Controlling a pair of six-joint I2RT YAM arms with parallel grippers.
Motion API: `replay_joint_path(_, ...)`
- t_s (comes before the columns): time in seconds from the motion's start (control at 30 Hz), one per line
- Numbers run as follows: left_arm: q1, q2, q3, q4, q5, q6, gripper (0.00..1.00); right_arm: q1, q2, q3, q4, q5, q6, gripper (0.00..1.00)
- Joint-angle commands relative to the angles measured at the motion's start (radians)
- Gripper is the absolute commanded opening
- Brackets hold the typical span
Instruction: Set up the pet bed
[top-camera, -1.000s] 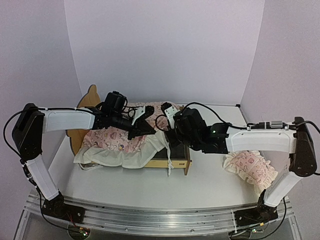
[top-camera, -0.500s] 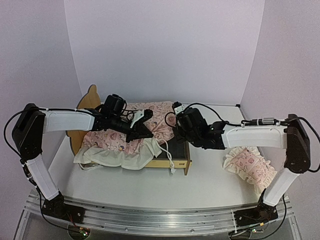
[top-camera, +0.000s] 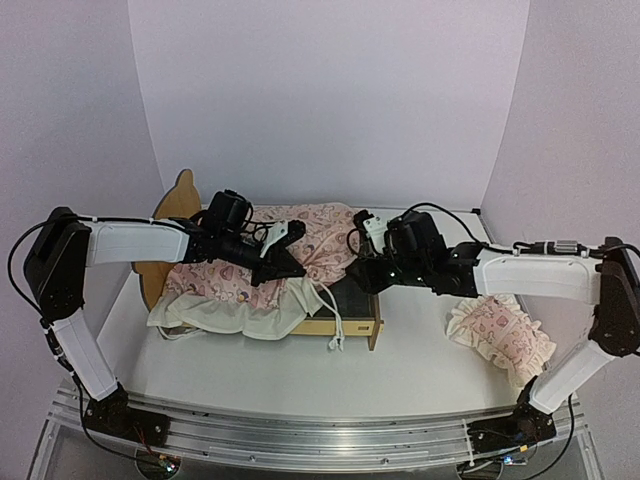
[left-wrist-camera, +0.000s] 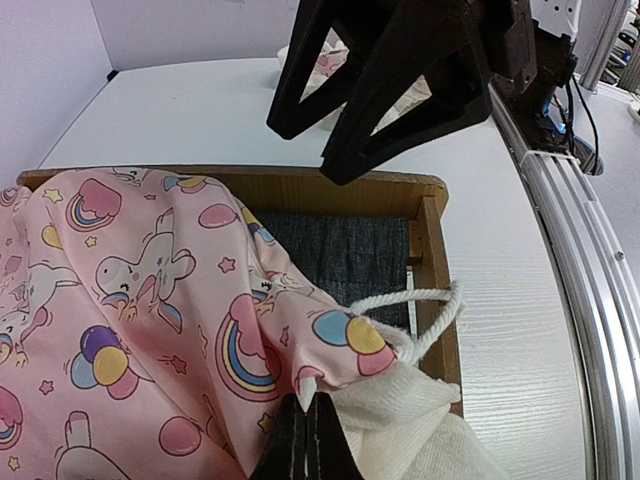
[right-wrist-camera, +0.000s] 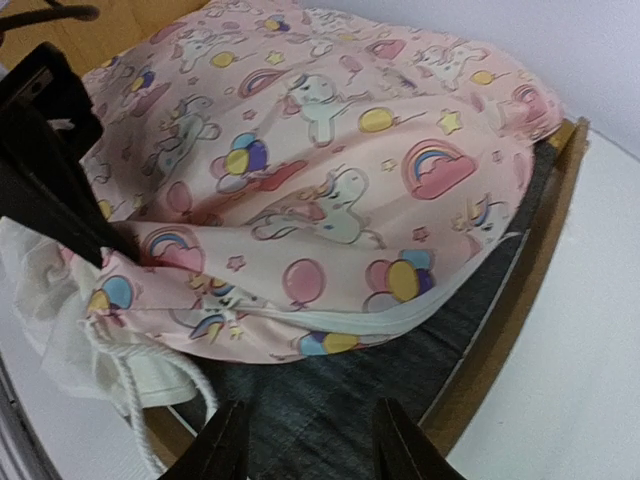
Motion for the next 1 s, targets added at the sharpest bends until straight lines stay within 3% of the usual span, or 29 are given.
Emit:
replay_joint_path(0.0,0.007,-0.040,0.002,0.009,-0.006,0.014,0.00,-0.001,0.030,0.012,0.003,-0.242,0.060,0.45)
replay_joint_path(0.13,0.007,-0.044,0.001,0.004,-0.014,0.016,0.00,-0.001,0.090,0.036,-0.005,-0.343,0.098,0.47)
replay_joint_path(0.4,0.007,-0.044,0.001,0.004,-0.016,0.018,0.00,-0.001,0.160,0.082,-0.007,-0.361,0.124,0.42)
replay_joint_path(0.43,0.007,-0.044,0.002,0.006,-0.018,0.018,0.00,-0.001,0.173,0.086,-0.007,-0.369,0.133,0.40)
replay_joint_path(0.63,0.007,-0.050,-0.001,-0.002,-0.027,0.031,0.00,-0.001,0.177,0.089,-0.036,-0.349,0.149,0.02)
replay_joint_path(0.83,0.009,-0.052,-0.008,-0.016,-0.019,0.048,0.00,-0.001,0.051,0.165,-0.162,-0.107,0.060,0.00)
replay_joint_path(0.97,0.009,-0.056,-0.016,-0.034,-0.010,0.083,0.00,0.008,0.025,0.220,-0.184,-0.069,-0.023,0.00)
